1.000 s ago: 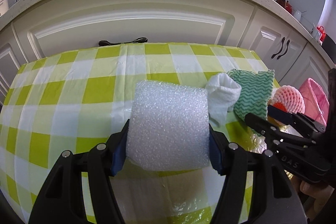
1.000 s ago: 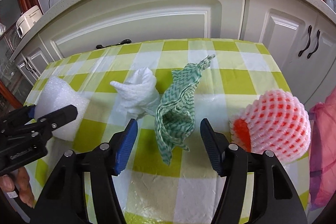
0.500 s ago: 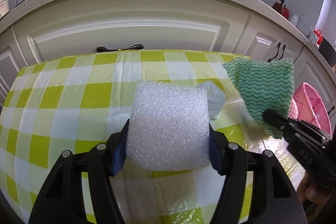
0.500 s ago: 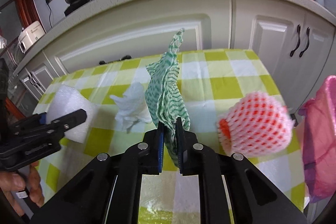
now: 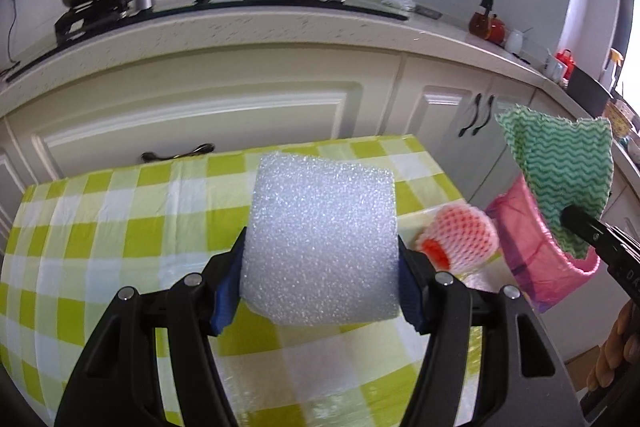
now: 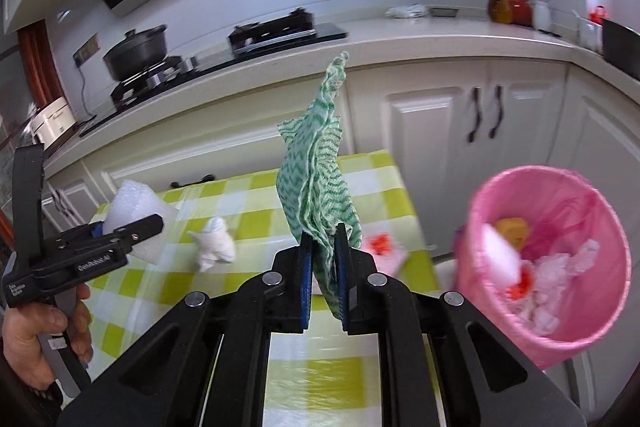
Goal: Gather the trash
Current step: 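Carry the foam block and green cloth over the pink bin and open both tools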
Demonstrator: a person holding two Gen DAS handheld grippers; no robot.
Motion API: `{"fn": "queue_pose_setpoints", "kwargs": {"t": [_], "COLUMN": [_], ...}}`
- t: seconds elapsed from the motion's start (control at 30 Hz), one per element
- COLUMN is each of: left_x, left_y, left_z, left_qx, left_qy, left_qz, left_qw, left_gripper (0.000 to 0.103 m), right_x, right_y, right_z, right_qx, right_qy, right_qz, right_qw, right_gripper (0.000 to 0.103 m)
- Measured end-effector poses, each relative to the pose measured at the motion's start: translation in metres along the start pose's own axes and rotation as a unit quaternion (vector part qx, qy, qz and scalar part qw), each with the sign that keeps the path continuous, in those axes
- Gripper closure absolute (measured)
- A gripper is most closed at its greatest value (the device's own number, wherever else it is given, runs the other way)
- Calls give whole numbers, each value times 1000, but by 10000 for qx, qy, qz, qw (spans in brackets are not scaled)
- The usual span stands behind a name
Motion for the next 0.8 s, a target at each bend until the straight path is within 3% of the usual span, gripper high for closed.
{"fn": "queue_pose_setpoints", "kwargs": {"t": [0.4,0.8], "left_x": [-129,-262], "left_y": [-25,-41], "left_z": [-5,-20], "left_qx": [-126,-66], "left_qy": [757,1638], "left_qz": [-741,-1424], "left_qw": [9943,9761], "left_gripper": [41,41], "right_x": [-130,-209], "right_y": [1,13], "right_z": [42,50], "right_qx": [-79,28], "right_qy": [806,1241], "right_qz": [-491,-869], "right_qw": [9955,9885], "right_gripper": [91,90]}}
Point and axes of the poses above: each gripper's, at about its wrist camera, not at the fingertips, and z roughly against the way its jaws point, x to its left, y to its underside, the point moved 5 cm from there along -z, roughly the way its jaws point, and after that the axes turned 3 degrees about x, right-handed, at the moved point
